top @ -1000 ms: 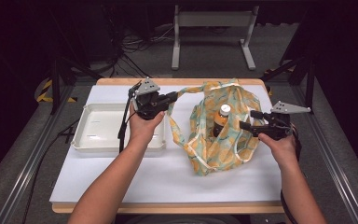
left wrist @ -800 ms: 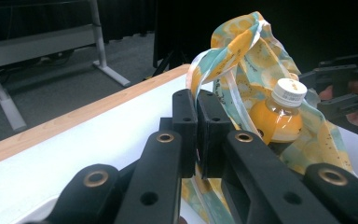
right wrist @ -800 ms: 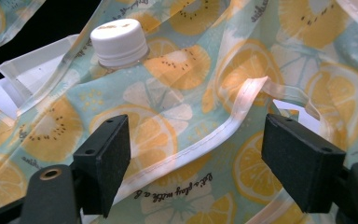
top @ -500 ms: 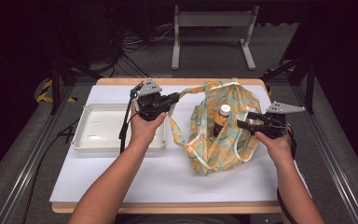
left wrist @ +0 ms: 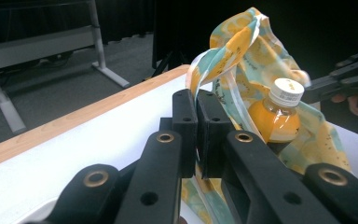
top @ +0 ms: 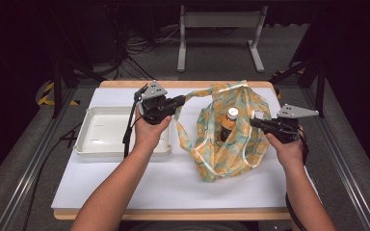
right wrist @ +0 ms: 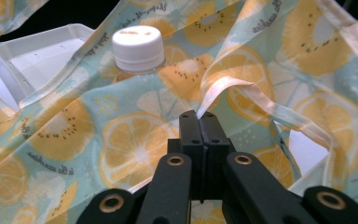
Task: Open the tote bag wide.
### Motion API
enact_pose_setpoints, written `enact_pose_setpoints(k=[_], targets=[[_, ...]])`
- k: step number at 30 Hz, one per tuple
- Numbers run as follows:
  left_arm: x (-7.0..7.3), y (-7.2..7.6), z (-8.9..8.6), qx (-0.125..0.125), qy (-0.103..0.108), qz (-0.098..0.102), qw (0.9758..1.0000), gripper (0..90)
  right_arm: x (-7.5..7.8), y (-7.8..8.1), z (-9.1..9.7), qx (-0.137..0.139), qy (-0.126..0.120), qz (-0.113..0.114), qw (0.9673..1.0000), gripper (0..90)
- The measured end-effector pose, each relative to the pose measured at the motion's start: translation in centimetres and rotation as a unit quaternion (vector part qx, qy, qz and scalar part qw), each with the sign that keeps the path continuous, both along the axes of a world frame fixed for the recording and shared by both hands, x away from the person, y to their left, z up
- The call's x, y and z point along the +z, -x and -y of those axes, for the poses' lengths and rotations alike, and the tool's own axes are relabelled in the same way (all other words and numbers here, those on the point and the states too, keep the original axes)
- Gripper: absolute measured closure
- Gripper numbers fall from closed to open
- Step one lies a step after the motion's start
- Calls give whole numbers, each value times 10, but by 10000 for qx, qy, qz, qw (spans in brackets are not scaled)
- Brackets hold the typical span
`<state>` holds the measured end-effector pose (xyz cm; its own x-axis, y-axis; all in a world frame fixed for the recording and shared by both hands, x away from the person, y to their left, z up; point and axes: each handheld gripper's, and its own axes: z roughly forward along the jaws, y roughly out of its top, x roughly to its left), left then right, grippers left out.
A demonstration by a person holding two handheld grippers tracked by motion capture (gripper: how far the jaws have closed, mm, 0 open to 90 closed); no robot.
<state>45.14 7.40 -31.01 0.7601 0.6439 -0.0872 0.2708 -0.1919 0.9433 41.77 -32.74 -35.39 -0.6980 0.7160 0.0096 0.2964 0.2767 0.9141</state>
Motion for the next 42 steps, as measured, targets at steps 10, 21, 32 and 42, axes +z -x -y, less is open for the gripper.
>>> enact_pose_setpoints(k=[10, 21, 32, 42], targets=[[-1, -10, -10, 228, -33, -69, 9997, 874, 21, 20, 20, -47, -38, 212, 9998, 900], [-8, -20, -12, 370, -127, -204, 9990, 874, 29, 28, 48, -294, -17, 212, 9993, 900], [-16, -22, -13, 365, -188, -226, 9989, 871, 21, 27, 60, -383, -145, 154, 9990, 900], [-35, -30, -5, 425, -621, -429, 9962, 869, 3, 7, 59, -380, -84, -116, 9992, 900]])
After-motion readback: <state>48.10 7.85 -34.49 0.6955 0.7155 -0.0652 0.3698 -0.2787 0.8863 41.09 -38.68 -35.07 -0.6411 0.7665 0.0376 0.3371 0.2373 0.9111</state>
